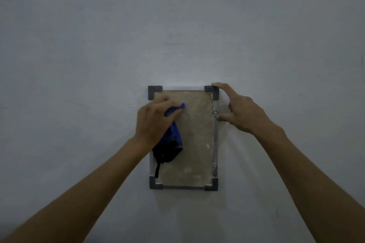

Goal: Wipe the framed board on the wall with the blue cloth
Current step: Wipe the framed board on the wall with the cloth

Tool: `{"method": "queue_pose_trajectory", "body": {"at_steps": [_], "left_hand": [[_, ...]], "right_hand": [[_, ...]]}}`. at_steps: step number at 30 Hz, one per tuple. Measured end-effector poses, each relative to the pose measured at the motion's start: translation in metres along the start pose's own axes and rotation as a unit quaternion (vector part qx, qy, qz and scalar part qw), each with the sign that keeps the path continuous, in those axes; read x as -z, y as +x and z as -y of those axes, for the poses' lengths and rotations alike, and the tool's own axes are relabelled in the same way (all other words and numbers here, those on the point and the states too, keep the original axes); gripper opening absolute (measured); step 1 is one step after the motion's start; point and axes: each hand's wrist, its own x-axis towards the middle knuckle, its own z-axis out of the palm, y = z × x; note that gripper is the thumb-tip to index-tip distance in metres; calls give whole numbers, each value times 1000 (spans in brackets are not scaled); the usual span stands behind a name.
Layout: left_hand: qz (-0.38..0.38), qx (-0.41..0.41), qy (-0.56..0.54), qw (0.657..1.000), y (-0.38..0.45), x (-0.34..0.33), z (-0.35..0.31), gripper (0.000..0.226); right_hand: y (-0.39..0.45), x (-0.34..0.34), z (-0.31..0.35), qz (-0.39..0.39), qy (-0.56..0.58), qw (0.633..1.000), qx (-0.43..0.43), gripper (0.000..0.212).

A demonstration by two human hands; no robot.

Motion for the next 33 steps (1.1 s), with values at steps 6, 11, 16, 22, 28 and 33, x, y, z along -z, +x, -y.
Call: {"method": "queue_pose_trajectory", "body": {"at_steps": [6, 11, 16, 22, 28, 33], "left_hand": [[170, -173, 30, 970, 7, 1, -3, 17], [-15, 2, 2, 1000, 41, 3, -2, 18], [101, -91, -30, 990, 14, -9, -20, 15], [104, -92, -23, 990, 29, -18, -28, 19], [49, -35, -47, 997, 66, -25, -37, 21], [132, -143, -30, 980, 42, -28, -45, 21]], "right_hand": [[-1, -1, 1, 3, -1, 1000, -4, 93], [-1, 0, 2, 5, -4, 1000, -4, 93], [-2, 0, 0, 9, 7, 1000, 5, 92], [1, 2, -1, 9, 6, 1000, 6, 92], [2, 1, -3, 10, -6, 1000, 0, 92], [3, 0, -8, 9, 9, 1000, 10, 92]]}}
